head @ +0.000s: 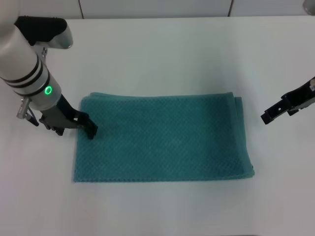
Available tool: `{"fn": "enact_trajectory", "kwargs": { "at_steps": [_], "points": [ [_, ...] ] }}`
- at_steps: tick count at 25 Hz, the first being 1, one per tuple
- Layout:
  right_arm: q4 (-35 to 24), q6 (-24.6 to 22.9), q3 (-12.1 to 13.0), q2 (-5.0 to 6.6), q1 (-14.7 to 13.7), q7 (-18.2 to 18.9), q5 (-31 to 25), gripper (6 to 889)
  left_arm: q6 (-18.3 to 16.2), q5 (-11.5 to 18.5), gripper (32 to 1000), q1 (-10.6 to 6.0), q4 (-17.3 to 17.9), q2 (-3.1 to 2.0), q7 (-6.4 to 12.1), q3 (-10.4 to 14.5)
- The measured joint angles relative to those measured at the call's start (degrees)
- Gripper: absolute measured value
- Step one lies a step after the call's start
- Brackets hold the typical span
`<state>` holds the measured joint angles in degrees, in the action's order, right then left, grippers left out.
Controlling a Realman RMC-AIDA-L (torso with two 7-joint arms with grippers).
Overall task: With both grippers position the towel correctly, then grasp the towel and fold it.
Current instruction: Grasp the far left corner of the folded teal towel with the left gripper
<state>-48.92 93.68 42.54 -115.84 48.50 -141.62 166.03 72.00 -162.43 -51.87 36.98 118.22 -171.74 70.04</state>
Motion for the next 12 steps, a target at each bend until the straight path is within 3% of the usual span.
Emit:
{"fn": "enact_trajectory", "kwargs": {
  "at_steps": [12],
  "points": [
    [-0.04,-0.56,0.0,-0.16,0.1,0.09,0.0,852,-1.72,0.11,860,-0.16,-1.36,0.05,0.02,0.27]
  ]
}}
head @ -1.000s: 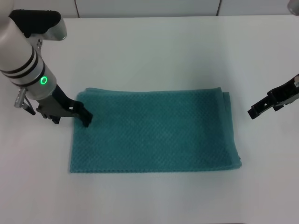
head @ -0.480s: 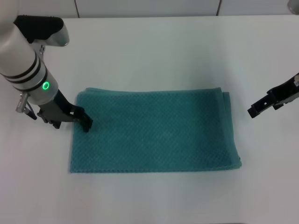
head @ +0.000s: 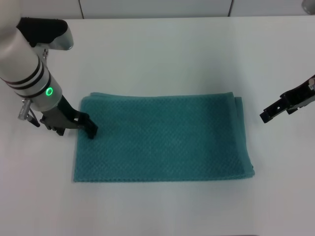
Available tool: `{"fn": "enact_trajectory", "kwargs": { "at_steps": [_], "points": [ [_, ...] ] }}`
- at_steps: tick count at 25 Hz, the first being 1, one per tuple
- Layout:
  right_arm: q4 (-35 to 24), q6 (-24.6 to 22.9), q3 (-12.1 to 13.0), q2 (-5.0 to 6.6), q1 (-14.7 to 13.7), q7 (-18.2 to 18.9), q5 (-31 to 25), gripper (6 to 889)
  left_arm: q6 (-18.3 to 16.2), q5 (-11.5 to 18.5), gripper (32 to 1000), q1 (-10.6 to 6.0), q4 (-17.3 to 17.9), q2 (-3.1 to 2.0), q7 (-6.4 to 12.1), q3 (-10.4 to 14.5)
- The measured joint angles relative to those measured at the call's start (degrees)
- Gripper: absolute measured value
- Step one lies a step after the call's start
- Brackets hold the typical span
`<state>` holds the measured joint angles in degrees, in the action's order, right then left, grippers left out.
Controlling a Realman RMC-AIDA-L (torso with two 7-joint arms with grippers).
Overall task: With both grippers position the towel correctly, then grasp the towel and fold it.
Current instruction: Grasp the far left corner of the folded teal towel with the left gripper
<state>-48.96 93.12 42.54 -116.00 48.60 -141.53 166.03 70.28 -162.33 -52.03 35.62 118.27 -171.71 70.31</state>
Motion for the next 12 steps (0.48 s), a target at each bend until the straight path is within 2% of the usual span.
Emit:
{"fn": "enact_trajectory", "kwargs": {
  "at_steps": [12],
  "points": [
    [-0.03,0.0,0.0,-0.19,0.35,0.04,0.0,852,-1.75,-0.01,858,0.0,-1.53,-0.06,0.05,0.0]
  ]
}}
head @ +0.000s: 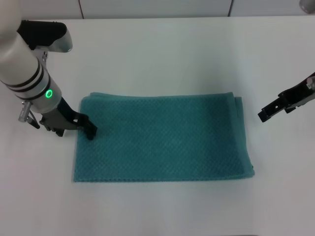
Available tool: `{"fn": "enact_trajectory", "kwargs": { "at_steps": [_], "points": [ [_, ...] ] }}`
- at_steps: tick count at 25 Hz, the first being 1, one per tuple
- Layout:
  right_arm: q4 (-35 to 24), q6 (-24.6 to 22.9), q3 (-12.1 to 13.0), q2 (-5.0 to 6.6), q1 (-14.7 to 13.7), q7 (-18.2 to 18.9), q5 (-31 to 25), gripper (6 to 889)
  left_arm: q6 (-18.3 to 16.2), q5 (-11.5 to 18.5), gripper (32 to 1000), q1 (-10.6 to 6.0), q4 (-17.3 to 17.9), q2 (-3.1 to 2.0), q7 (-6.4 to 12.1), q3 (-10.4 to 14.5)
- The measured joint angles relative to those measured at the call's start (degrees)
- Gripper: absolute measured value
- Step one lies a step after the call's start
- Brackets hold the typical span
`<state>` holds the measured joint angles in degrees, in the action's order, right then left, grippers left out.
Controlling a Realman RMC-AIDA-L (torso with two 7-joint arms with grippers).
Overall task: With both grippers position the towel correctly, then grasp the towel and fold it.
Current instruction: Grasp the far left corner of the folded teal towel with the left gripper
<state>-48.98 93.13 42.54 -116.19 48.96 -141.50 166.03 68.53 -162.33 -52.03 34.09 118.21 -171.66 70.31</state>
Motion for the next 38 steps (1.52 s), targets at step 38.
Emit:
{"fn": "enact_trajectory", "kwargs": {
  "at_steps": [38],
  "points": [
    [0.03,0.03,0.0,-0.08,0.28,0.0,-0.1,853,-2.06,0.01,847,0.44,-1.48,0.0,0.1,0.62]
  ]
}}
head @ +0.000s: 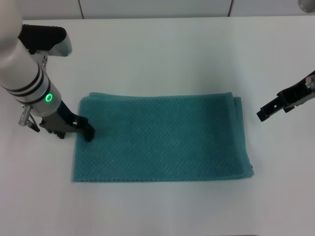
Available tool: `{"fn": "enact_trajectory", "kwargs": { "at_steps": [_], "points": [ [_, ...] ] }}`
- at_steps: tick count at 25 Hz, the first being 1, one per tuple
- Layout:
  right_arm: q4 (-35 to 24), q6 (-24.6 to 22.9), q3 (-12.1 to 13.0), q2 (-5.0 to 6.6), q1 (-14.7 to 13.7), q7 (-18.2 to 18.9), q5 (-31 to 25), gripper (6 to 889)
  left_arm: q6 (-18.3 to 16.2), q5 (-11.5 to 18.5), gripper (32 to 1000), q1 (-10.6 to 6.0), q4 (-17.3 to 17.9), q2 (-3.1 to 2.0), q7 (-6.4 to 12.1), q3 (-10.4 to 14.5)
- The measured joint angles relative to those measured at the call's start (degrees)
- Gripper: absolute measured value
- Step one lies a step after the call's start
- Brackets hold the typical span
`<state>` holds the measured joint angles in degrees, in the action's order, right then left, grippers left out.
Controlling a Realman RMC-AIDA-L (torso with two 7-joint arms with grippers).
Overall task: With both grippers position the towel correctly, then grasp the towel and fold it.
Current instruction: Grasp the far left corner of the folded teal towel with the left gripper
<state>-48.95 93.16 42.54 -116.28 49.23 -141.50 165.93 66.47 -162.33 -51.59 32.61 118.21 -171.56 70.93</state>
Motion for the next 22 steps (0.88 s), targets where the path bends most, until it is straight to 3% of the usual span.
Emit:
{"fn": "enact_trajectory", "kwargs": {
  "at_steps": [5,11,16,19,22],
  "points": [
    [0.0,0.0,0.0,0.0,-0.01,0.0,0.01,853,0.53,0.05,845,-0.05,0.0,0.0,0.0,0.0],
    [0.0,0.0,0.0,0.06,-0.02,0.0,0.01,852,1.26,0.09,668,-0.14,0.18,0.0,0.04,0.0],
    [-0.06,0.0,0.0,0.08,-0.02,-0.02,0.01,853,1.61,0.08,454,-0.28,0.24,0.0,0.07,0.0],
    [-0.11,0.0,0.0,0.13,-0.02,-0.08,0.01,852,1.95,0.08,207,-0.34,0.38,0.0,0.08,0.0],
    [-0.09,0.0,0.0,0.16,-0.02,-0.09,0.01,852,2.07,0.08,136,-0.35,0.4,0.0,0.09,0.0]
  ]
}}
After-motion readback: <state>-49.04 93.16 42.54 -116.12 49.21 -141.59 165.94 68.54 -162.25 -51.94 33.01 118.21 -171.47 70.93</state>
